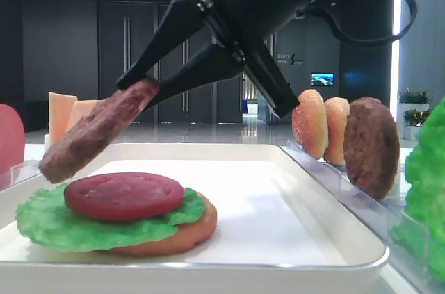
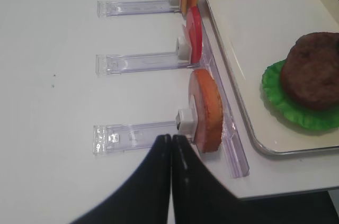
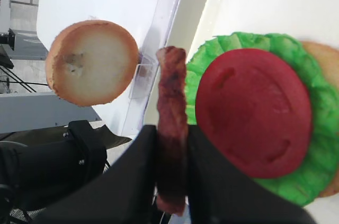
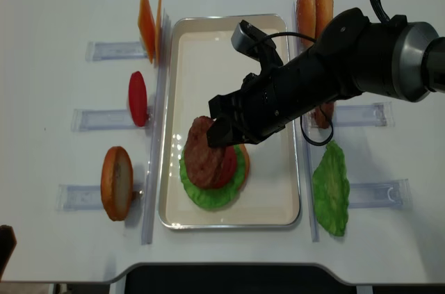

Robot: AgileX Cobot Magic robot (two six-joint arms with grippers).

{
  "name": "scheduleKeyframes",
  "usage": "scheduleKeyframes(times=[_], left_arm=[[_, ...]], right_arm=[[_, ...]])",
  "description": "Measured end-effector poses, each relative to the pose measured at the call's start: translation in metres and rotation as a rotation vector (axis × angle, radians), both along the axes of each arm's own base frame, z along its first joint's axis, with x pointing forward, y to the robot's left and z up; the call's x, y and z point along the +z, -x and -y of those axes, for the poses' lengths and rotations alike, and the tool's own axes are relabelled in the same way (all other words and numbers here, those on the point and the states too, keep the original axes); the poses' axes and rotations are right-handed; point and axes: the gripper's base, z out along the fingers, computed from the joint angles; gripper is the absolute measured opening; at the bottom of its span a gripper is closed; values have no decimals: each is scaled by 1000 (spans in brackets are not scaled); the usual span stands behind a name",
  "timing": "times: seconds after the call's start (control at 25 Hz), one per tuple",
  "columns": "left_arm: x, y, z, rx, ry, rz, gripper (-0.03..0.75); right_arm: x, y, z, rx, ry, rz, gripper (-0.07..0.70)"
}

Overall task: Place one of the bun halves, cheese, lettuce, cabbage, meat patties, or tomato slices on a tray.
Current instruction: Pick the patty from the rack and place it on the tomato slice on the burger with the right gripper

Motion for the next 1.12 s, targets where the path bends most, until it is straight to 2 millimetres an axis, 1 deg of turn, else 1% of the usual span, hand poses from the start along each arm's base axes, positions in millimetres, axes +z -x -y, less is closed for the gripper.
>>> scheduleKeyframes(times=[0.52, 0.8, 1.04, 1.12], left_arm=[[0, 0, 0, -1, 2, 0, -1], [0, 0, 0, -1, 2, 0, -1], [0, 0, 0, -1, 2, 0, -1], [0, 0, 0, -1, 2, 0, -1]], right_arm=[[0, -8, 8, -30, -1, -1, 115], [0, -8, 8, -28, 1, 0, 115], [-11, -8, 7, -20, 15, -33, 115], [-11, -8, 7, -19, 15, -34, 115]])
